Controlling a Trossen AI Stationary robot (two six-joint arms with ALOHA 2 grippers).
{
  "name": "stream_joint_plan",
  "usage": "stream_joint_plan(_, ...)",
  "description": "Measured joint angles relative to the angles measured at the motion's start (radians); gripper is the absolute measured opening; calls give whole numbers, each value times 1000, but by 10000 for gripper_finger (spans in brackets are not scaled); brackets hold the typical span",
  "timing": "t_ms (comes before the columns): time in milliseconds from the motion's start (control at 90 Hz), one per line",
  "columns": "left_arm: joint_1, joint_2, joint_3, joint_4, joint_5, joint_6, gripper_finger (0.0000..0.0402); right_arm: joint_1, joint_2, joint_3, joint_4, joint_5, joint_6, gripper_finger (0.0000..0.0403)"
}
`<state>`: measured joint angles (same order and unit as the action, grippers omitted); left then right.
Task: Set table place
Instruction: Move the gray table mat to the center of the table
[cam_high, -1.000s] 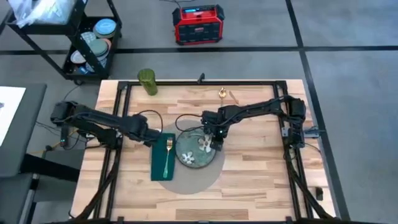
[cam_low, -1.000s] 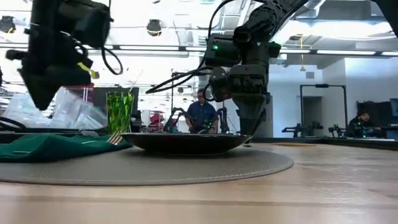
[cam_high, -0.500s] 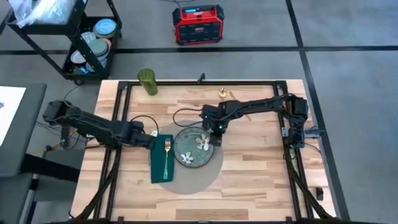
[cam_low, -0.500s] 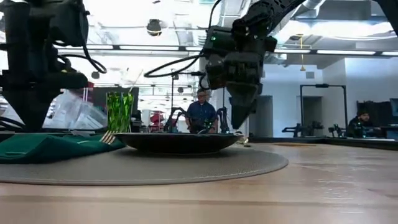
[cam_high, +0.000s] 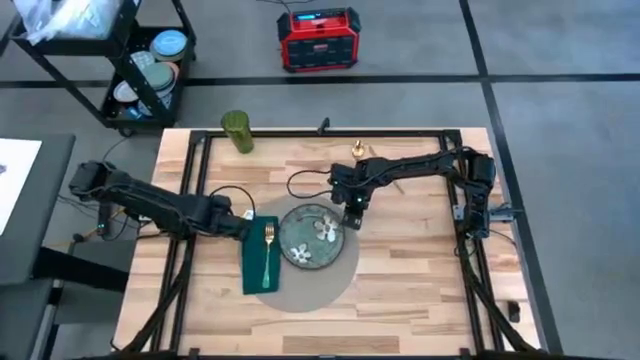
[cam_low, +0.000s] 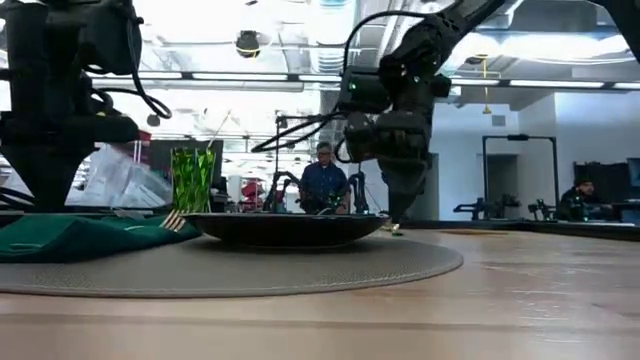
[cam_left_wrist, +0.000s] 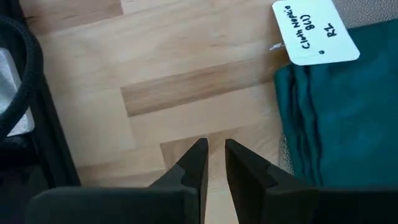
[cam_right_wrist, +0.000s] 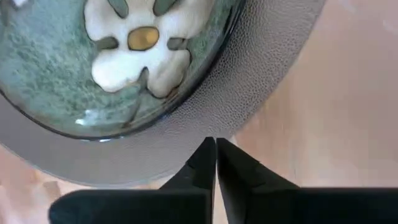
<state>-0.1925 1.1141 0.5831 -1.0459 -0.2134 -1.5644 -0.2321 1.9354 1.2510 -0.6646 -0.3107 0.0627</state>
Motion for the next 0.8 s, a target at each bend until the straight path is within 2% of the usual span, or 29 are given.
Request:
stream_joint_plan(178, 0, 0, 0, -1, 0, -1, 35, 15, 1, -78, 151, 0, 5, 0)
stream_joint_plan(267, 0, 0, 0, -1, 0, -2, 35, 13, -2, -97, 173, -2, 4, 0)
stream_joint_plan(800, 0, 0, 0, 42, 8, -17, 35, 3, -20, -219, -57, -29, 45, 0)
